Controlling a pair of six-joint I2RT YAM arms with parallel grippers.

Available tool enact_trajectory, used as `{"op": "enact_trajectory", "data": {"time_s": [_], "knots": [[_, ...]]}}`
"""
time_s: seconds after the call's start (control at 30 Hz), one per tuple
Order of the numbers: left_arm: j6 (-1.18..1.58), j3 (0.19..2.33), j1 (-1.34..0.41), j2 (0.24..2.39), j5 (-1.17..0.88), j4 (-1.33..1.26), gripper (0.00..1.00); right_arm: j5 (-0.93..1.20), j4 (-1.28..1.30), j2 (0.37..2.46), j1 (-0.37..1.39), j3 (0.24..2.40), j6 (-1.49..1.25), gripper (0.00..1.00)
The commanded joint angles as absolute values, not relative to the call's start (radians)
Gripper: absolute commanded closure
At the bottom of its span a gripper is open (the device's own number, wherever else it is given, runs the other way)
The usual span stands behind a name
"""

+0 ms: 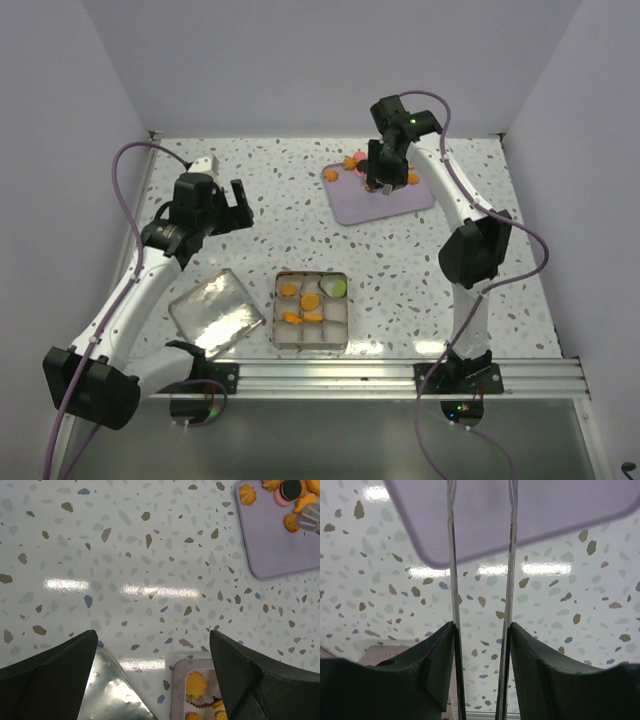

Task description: Pack the cookies

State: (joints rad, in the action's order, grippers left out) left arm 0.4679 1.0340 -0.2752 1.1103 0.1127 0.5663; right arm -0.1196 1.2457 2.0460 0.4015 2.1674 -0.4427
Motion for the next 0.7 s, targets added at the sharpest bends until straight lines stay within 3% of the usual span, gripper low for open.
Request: {"op": "enact_trajectory", "data": {"time_s": [0.0,0.67], "knots": [[0.460,1.055,-0.270,1.127,0.124,0.551,0.00,-0.152,1.304,2.123,0.388,2.287,-0.396,0.50],[0.431,1.095,-0.270,1.233,0.161,0.537,0.00,-0.109,1.338,2.300,0.360,2.421,-0.388,0.50]]}}
